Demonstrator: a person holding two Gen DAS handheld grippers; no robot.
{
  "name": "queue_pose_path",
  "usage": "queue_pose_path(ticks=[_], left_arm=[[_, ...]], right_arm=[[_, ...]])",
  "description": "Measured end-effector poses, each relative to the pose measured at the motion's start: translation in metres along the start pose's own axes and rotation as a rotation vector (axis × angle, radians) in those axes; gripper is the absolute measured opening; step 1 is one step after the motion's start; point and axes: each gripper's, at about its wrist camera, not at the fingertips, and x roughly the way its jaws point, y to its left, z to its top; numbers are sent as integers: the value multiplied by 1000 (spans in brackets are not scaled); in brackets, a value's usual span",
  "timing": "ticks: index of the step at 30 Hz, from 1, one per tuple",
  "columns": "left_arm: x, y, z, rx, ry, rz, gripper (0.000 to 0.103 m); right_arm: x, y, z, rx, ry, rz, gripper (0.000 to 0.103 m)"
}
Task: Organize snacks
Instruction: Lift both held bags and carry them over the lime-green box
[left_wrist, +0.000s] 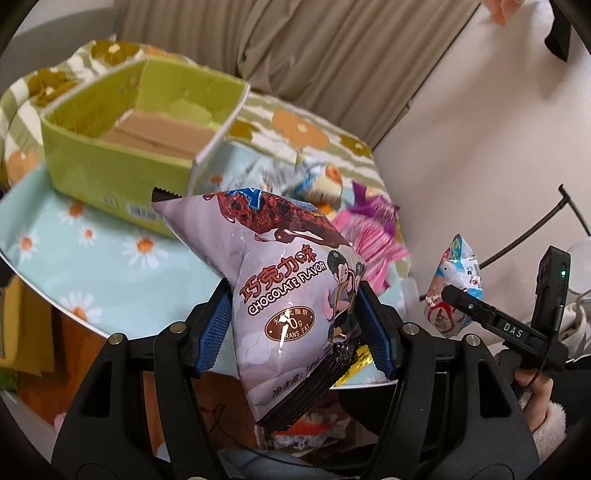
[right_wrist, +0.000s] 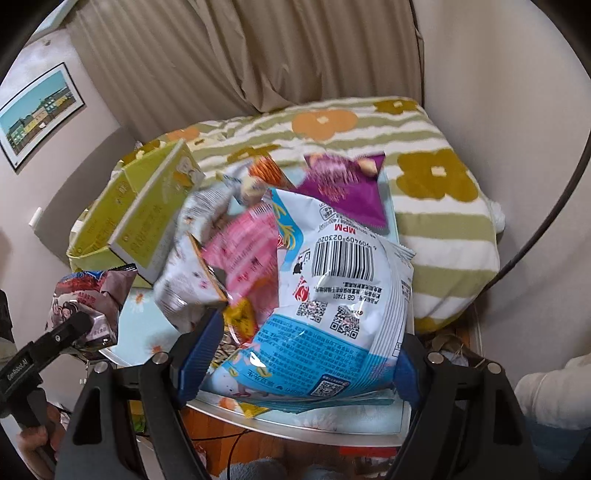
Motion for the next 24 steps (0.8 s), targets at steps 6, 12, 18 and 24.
queue_pose_path(ticks=[6,12,18,24], left_arm=[[-31,4,42,47,-90,9,62],[-46,26,104,81,-128,33,62],[-44,65,178,117,-134,32,62],[-22,112,251,132,-97,16,62]], right_arm=[[-23,33,31,-57,-51,53,79],[-22,86,76,-98,-115,114,79],[2,157,126,-145,-161,142,79],[46,216,168,-132,-153,152,79]])
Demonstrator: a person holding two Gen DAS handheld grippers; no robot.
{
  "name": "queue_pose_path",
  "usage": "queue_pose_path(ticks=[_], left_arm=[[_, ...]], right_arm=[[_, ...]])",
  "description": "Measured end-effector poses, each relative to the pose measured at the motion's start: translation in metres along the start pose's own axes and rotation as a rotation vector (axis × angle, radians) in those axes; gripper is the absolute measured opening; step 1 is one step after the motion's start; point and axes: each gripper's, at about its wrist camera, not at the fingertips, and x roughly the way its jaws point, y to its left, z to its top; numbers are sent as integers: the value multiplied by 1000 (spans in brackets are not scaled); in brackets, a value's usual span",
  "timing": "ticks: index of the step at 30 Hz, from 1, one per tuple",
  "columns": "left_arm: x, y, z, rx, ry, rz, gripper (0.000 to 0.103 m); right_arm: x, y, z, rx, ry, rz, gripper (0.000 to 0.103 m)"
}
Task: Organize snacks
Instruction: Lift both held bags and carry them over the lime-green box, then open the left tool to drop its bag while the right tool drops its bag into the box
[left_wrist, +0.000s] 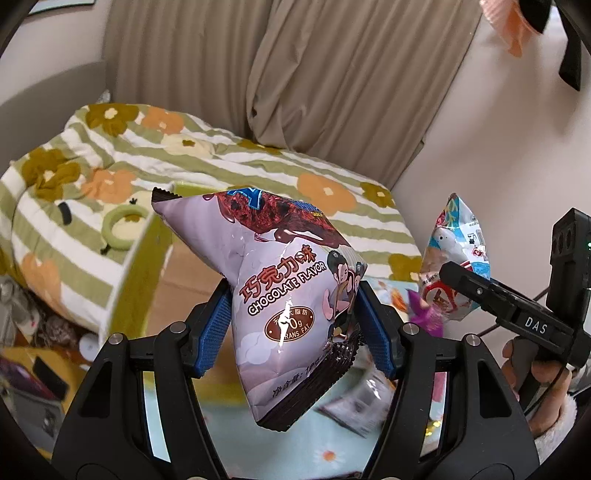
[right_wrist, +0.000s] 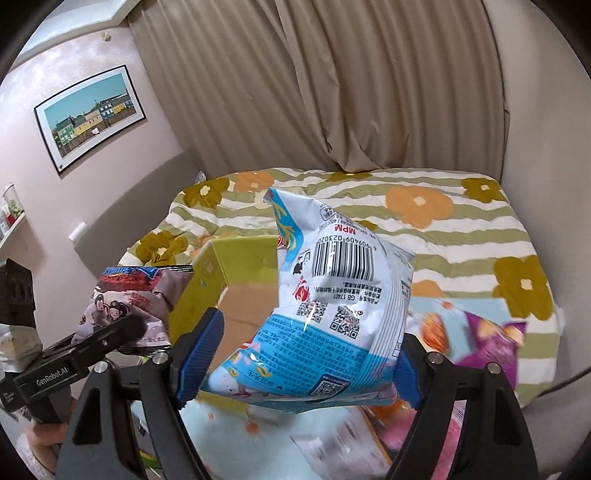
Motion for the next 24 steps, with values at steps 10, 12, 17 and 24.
queue_pose_path(ticks=[10,12,17,24], left_arm=[[97,71,63,68,143,-53,62],[113,80,64,83,163,-54,62],[145,97,65,105,217,-17,69],[157,112,58,75,240,67,98]], right_arm=[[85,46,35,64,52,-59,79],[97,48,37,76,64,-72,79],[123,54,39,95,98,-86,79],[138,58,38,70,123,-65,79]])
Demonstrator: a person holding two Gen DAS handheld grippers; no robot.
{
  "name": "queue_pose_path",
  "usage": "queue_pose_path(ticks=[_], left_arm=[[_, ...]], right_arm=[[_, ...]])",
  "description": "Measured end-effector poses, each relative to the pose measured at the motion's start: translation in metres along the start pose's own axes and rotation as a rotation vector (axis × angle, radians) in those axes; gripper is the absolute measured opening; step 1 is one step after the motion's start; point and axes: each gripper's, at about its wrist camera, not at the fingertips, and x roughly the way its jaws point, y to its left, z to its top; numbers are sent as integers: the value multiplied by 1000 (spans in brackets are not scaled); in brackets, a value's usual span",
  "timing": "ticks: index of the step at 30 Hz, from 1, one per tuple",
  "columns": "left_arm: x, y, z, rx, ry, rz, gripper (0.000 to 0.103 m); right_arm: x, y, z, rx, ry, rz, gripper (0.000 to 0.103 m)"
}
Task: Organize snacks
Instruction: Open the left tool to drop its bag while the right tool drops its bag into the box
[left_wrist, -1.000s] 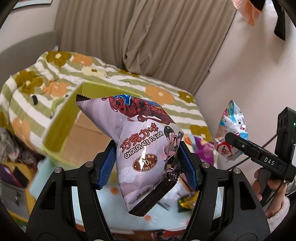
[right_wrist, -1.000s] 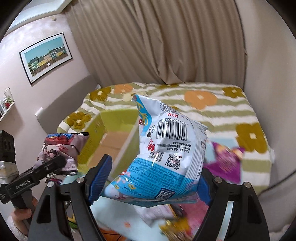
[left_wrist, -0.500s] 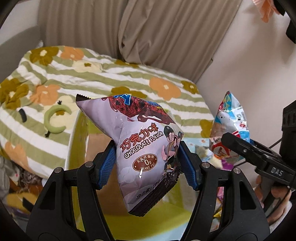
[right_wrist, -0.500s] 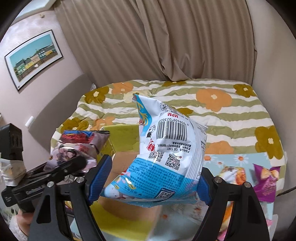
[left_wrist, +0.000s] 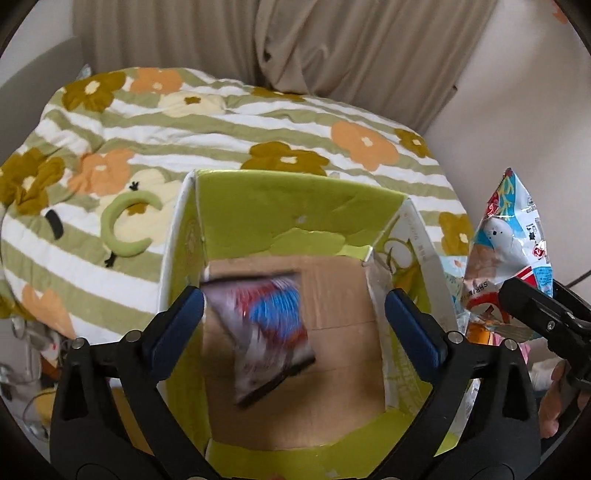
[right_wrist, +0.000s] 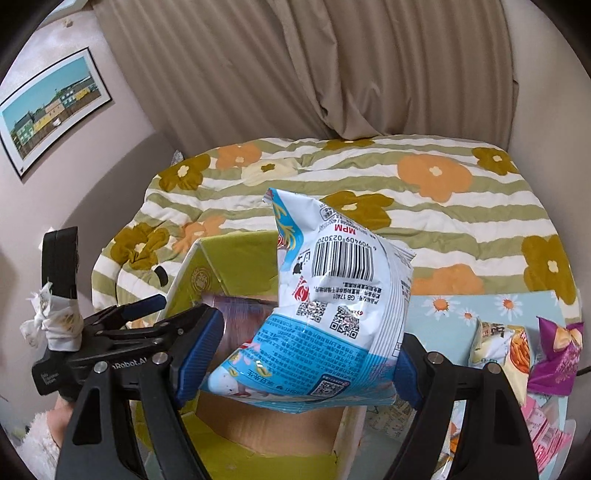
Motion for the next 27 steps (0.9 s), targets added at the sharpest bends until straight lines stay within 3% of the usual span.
queue_pose_path(ticks=[13,23,24,27], left_arm=[[-52,3,-29,-45,-30,80,98],[-60,16,-44,-76,-24,148,98],[-60,17,-44,-79,-23,149,98],[-57,20,-47,-90,-13,149,98]], right_arm=[[9,5,15,-39,81,66,79],[71,18,33,-72,226,126,80],[78,19,33,-71,238,128,81],[90,19,28,-62,247,103,97]])
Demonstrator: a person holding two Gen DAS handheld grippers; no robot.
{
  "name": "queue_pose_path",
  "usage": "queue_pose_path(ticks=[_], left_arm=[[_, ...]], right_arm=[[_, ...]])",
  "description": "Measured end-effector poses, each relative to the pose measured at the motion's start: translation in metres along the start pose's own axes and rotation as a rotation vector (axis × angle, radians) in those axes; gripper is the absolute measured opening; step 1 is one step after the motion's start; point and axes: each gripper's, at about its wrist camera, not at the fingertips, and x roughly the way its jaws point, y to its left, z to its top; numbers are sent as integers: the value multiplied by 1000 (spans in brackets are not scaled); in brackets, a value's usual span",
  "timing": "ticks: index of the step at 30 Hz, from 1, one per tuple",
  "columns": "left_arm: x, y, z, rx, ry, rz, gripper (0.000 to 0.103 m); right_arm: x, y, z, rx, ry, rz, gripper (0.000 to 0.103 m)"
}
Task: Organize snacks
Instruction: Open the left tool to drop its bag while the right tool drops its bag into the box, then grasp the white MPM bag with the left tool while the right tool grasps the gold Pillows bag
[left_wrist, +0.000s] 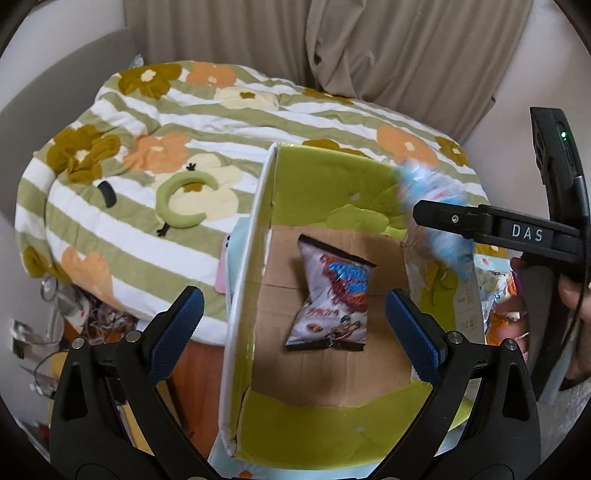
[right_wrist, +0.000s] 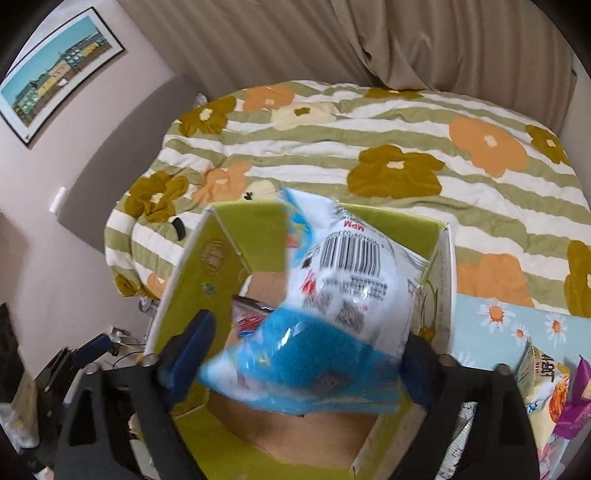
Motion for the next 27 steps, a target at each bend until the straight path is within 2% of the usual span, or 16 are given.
queue_pose_path(ticks=[1,5,12,19,27], left_arm=[[1,-1,-1,-2,3,-1,98],[5,1,-5,-5,15,-5,98],[-7,3,-5,-2,4,-14,98],[-36,-4,-4,46,-28,-31,98],[-71,-35,-23,140,-69,-126,98]], right_arm=[[2,0,-2,-1,-4,-9,100],[2,0,-11,-10,-19,-52,100],[-14,-1,-17,4,-19,-47,100],[-56,18,-31,-47,-85,-99,100],[-119,23,-73,18,-192,-117,100]])
